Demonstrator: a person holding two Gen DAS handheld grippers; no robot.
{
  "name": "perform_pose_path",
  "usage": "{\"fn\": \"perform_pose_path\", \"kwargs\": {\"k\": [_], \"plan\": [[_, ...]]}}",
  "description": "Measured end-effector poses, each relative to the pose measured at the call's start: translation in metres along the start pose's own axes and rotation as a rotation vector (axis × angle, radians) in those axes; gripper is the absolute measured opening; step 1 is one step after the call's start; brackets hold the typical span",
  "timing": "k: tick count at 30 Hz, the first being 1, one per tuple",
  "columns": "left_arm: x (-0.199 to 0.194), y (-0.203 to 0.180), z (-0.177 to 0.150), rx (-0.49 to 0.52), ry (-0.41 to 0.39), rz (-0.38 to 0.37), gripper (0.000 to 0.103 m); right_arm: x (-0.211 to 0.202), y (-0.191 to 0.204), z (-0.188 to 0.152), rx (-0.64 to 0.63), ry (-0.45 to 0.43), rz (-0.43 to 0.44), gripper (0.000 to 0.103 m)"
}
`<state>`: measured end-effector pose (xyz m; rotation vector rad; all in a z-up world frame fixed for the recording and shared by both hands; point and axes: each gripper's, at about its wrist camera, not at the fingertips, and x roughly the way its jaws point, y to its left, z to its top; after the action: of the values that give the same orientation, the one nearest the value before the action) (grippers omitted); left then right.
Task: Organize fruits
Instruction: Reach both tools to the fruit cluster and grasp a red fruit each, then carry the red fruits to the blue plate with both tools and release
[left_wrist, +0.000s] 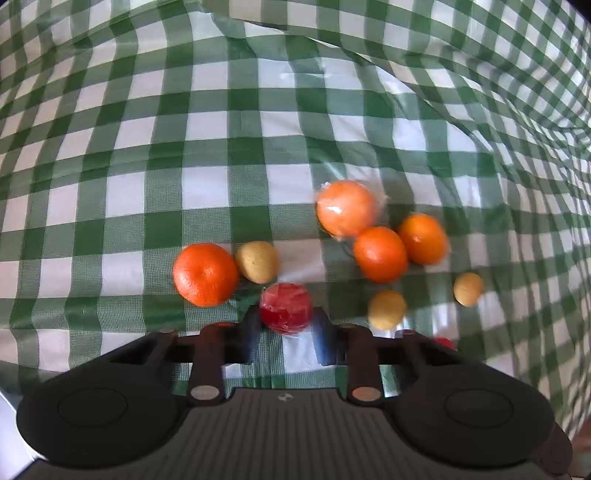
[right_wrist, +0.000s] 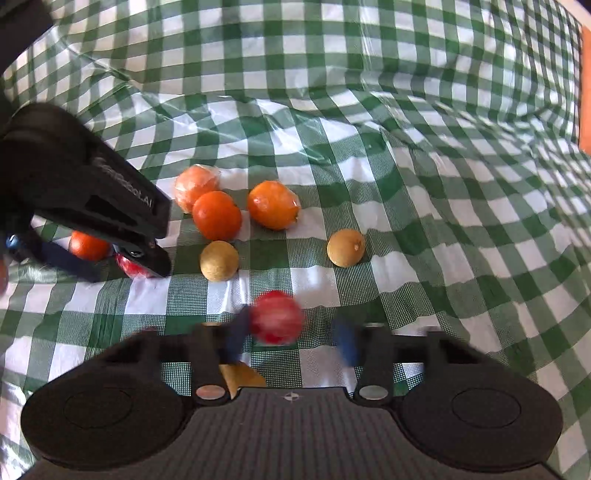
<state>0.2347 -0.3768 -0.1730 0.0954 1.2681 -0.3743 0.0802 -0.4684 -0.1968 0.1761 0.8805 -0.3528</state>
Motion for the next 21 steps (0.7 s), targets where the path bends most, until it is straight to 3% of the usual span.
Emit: {"fn": "perform_pose_path", "kwargs": {"k": [5,9,13,21], "plan": [[-0.02,0.01,-0.014,0.016,-0.044,-0.066,0.032,-0.013,-0.002,0.002,0.024,-0.022,-0.016,0.03],[-0.063,0.028,-0.046,0.079,-0.101,-0.105,0.032,-0.05,-0.005,0.001,0.026,-0.094,-0.036,0.03],[-0.109,0.054,-0.08,0.118,-0.131,-0.096,0.032,-0.096,-0.001,-0.004,0.031,-0.151,-0.024,0.03],[-0.215,0.131,-0.166,0.082,-0.204,-0.064,0.032,-0.19,0.056,-0.03,-0.016,-0.161,0.153,0.03]]}}
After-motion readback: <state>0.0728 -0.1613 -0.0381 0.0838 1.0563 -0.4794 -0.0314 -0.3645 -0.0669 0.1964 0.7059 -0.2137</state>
